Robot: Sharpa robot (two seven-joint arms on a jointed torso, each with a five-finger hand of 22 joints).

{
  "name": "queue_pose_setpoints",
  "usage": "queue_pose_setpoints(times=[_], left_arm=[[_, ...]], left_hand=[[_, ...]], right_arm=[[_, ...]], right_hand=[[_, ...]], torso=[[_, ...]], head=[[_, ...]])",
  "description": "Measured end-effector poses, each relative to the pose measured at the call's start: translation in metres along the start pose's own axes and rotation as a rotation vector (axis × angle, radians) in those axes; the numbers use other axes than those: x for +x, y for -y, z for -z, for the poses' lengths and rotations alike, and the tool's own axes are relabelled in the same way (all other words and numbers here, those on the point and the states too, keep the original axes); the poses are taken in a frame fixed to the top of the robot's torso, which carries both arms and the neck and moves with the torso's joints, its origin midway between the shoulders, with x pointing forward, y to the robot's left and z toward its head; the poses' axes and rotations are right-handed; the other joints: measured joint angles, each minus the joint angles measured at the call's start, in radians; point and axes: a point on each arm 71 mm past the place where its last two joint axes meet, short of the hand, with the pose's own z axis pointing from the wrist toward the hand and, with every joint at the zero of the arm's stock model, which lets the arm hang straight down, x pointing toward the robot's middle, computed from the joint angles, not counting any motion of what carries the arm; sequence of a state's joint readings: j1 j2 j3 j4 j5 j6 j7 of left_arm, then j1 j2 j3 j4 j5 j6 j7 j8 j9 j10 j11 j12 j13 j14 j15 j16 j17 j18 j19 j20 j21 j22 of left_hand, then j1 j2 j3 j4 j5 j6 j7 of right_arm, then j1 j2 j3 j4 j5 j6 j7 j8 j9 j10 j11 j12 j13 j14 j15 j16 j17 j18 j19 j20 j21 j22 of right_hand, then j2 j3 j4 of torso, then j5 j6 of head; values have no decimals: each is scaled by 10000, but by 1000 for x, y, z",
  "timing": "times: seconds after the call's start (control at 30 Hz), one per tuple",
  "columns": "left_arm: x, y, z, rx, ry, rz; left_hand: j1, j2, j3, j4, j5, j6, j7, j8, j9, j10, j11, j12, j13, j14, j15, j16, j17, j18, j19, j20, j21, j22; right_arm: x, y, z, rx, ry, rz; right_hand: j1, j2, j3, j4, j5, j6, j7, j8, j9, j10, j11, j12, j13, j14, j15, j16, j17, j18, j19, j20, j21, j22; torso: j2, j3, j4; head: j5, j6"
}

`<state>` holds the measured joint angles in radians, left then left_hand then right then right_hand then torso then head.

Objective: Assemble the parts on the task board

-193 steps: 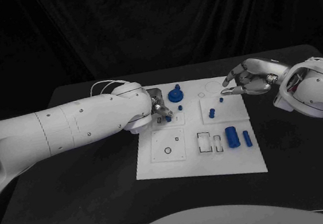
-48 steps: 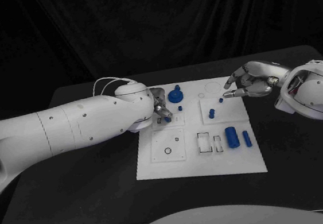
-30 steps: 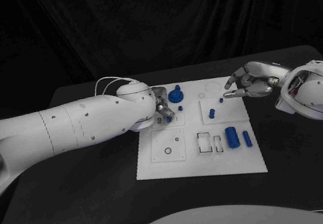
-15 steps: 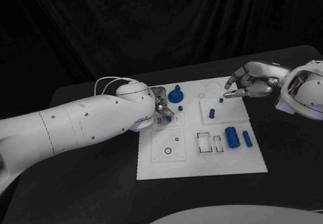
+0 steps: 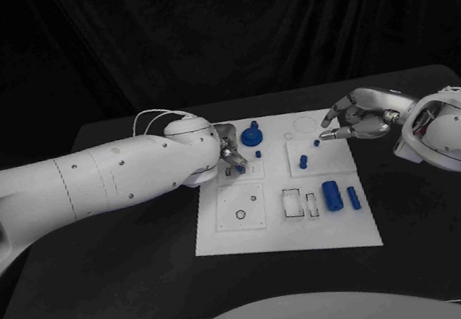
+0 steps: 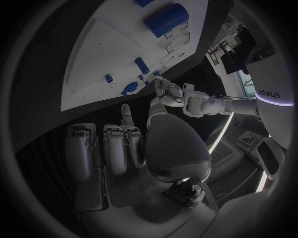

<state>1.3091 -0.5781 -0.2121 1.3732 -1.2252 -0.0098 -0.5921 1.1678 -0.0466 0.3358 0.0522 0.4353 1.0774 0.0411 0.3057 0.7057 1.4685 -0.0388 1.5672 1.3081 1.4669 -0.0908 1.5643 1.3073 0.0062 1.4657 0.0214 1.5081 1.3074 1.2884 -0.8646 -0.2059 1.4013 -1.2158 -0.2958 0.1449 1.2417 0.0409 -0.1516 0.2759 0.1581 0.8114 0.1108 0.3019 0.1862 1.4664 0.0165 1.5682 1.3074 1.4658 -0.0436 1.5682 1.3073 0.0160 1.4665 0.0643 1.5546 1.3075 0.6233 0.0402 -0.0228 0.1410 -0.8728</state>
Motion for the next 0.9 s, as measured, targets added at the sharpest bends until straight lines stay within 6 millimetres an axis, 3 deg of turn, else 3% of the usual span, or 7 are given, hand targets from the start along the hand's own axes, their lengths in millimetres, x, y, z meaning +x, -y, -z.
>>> queue_pose_setpoints(times=[0.9], left_arm=[[0,2,-2,28,33,6]], left_hand=[[3,4,0,0,12,3,4,0,7,2,2,0,0,0,0,0,0,1,0,0,0,-1]], right_arm=[[1,1,1,12,-14,-11]], right_hand=[[37,37,0,0,0,0,0,0,1,-33,34,0,0,0,0,0,0,0,0,0,0,-2]], torso=[[2,-1,0]], head=[[20,0]])
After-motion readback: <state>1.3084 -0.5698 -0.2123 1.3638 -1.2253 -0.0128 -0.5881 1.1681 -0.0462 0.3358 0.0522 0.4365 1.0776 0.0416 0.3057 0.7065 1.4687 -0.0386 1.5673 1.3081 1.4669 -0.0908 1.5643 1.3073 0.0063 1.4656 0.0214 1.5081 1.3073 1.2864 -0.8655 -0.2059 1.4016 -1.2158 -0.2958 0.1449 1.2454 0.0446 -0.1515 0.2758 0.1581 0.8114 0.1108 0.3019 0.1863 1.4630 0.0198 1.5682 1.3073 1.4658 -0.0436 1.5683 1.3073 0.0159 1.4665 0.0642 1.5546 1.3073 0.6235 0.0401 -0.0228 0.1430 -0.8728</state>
